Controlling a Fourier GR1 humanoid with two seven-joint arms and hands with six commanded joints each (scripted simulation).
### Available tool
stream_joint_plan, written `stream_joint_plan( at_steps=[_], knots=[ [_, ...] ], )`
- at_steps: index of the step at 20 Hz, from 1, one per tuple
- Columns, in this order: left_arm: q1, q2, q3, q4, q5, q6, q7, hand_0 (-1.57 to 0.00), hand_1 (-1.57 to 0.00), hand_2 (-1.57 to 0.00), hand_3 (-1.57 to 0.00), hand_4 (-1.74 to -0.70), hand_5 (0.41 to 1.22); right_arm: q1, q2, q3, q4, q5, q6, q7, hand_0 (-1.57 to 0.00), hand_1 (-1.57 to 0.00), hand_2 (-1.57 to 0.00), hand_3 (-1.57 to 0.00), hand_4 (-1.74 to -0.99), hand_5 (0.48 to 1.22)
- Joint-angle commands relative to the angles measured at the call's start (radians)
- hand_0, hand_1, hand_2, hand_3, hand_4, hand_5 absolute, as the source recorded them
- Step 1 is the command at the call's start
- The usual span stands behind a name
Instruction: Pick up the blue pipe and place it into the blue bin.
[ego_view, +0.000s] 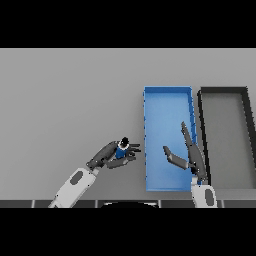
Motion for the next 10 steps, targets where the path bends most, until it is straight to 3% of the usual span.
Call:
stream_joint_plan(
  at_steps=[1,4,10],
  knots=[
    [-0.013,-0.008,0.002,-0.003,-0.008,0.011,0.016,-1.48,-1.49,-1.50,-1.42,-1.71,1.190,-0.012,-0.001,-0.002,0.002,-0.002,0.001,0.006,0.00,0.00,0.00,0.00,-1.187,0.603],
    [-0.022,-0.022,-0.003,-0.066,-0.005,0.010,0.015,-1.52,-1.53,-1.53,-1.45,-1.73,1.205,0.000,0.010,0.010,-0.003,0.015,-0.010,0.002,0.00,0.00,0.00,0.00,-1.180,0.604],
    [-0.044,-0.025,-0.007,-0.166,0.002,-0.011,0.113,-1.56,-1.56,-1.56,-1.49,-1.74,1.217,0.011,-0.005,-0.001,-0.014,0.015,-0.011,-0.035,0.00,0.00,0.00,0.00,-1.141,0.603]
  ],
)
